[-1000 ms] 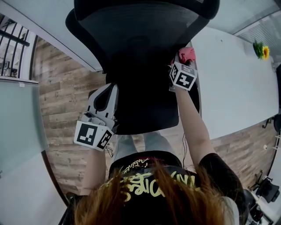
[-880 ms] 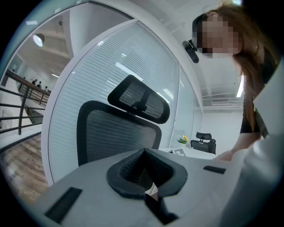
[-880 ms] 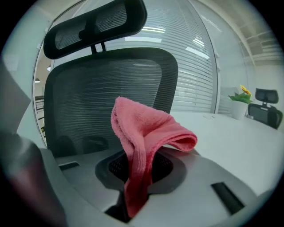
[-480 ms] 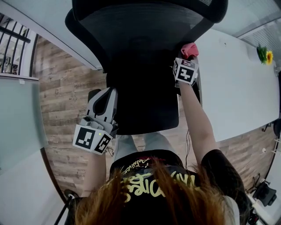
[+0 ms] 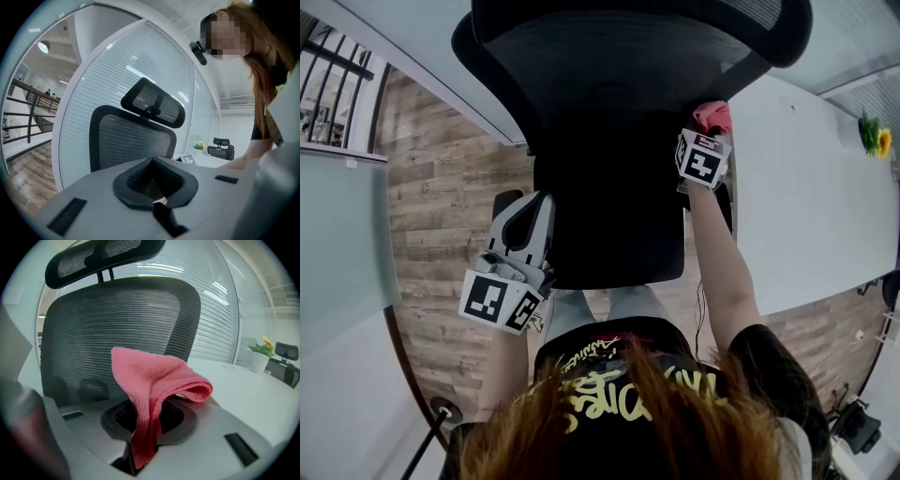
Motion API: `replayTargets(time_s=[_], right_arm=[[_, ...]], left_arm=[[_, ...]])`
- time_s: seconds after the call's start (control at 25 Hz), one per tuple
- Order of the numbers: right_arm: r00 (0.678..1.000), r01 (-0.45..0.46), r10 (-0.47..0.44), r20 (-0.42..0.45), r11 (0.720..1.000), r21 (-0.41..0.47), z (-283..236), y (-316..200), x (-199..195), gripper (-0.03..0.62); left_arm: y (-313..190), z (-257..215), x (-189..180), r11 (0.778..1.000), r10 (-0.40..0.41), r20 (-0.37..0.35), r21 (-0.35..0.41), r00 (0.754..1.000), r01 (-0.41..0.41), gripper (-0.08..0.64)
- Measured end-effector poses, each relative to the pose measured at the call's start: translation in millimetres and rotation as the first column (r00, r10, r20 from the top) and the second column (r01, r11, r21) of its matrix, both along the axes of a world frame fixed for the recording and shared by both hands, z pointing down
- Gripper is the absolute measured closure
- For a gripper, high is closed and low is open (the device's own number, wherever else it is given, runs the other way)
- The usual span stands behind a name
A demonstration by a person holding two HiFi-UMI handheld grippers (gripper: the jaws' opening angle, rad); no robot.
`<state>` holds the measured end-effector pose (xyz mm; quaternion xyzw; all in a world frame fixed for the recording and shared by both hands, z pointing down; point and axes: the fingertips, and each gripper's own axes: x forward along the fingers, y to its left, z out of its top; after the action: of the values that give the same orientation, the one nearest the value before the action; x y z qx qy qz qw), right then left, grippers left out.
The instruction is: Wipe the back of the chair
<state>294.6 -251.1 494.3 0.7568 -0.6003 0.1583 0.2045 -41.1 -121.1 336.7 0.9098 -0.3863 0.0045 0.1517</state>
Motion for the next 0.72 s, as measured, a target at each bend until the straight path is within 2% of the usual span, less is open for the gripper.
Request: replayTargets(time_s=[0.72], right_arm=[[0.996, 0.08, -0.081, 0.043, 0.996, 0.034, -5.6, -22.2, -75.1, 0.528]], left_arm=[[0.5, -5.7, -23.8, 1.0, -0.008, 0.012, 0.019, 1.0, 0.008, 0.568]])
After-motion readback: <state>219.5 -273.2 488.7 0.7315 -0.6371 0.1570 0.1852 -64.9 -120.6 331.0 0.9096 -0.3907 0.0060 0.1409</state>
